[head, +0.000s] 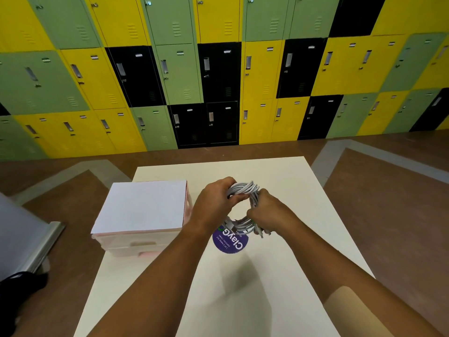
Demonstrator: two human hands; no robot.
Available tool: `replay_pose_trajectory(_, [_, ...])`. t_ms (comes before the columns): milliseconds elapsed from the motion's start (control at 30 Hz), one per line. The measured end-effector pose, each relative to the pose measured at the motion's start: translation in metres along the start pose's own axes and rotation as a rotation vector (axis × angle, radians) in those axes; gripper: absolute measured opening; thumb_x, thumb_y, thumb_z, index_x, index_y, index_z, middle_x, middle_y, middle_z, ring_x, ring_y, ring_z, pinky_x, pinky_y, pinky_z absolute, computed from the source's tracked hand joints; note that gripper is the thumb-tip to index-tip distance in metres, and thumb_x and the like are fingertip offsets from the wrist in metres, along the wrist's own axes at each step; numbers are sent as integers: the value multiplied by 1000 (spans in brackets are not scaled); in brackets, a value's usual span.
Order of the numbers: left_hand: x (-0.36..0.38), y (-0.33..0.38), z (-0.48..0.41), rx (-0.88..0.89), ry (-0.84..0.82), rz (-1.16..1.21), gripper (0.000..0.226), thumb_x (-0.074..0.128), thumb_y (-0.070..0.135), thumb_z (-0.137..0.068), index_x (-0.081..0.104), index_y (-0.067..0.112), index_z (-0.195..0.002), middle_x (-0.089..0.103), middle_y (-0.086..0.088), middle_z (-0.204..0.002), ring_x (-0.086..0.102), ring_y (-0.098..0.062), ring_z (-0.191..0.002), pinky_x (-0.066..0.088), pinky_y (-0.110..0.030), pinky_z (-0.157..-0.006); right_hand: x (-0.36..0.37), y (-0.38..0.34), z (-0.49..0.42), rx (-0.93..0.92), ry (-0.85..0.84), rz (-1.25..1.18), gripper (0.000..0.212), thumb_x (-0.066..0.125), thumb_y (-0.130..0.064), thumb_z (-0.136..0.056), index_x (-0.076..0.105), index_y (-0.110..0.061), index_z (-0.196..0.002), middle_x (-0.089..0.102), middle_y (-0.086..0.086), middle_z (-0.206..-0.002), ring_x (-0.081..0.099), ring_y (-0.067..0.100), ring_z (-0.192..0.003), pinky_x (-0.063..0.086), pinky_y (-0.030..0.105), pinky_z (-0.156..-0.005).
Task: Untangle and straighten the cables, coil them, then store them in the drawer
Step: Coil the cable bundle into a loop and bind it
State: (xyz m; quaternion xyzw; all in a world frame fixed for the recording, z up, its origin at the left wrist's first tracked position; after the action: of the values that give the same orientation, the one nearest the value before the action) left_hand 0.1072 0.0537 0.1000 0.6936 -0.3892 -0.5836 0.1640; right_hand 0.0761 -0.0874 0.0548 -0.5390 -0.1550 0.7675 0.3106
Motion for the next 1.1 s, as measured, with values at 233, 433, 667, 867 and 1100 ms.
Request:
replay_pose_trajectory(233, [1,-36,2,-223,-43,202,29,77,47,-79,67,21,-87,67,4,-71,61,-14,-63,52,-38,-61,6,-3,5,-228,-132,-87,32,50,-26,-95,35,-31,-123,60,0,-98,65,15,-67,49,29,-54])
replay_pose_trajectory(433, [20,-59,21,-510,-151,795,27,79,27,-82,70,9,-101,54,-4,-60,51,-19,-54,48,-33,-57,-1,0,-3,-242,-36,-216,21,54,-29,-94,50,-26,-114,66,2,-89,63,14,-56,49,34,-57])
replay_pose_trajectory(667, [33,-64,31,-543,-186,862,32,65,33,-93,63,1,-93,64,-11,-74,69,-29,-75,59,-45,-76,-10,10,-9,-208,86,-264,13,58,-30,-93,56,-18,-97,67,5,-79,62,15,-52,47,32,-53])
replay_pose_trajectory(867, [31,-71,30,-549,-31,799,37,60,39,-96,59,3,-90,59,-7,-67,72,-36,-72,59,-51,-72,-9,4,-3,-286,143,-221,10,56,-29,-97,55,-24,-105,65,-1,-91,66,12,-59,47,22,-51])
replay_pose_trajectory(1100, [41,-79,37,-735,133,1084,22,67,30,-93,63,8,-90,46,1,-58,51,-15,-54,55,-50,-70,0,2,-4,-437,156,-297,39,54,-27,-99,46,-31,-137,65,-7,-101,63,8,-78,58,35,-72])
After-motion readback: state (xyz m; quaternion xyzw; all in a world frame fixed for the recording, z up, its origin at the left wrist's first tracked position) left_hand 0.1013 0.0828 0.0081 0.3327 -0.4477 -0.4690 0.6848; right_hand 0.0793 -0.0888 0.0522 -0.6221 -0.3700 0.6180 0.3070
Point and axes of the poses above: each hand's wrist, its own z-axis away from the middle knuckle, its own x-axis out of the palm, y = z × x, the point moved 9 cm from there along -z, towards the middle knuckle
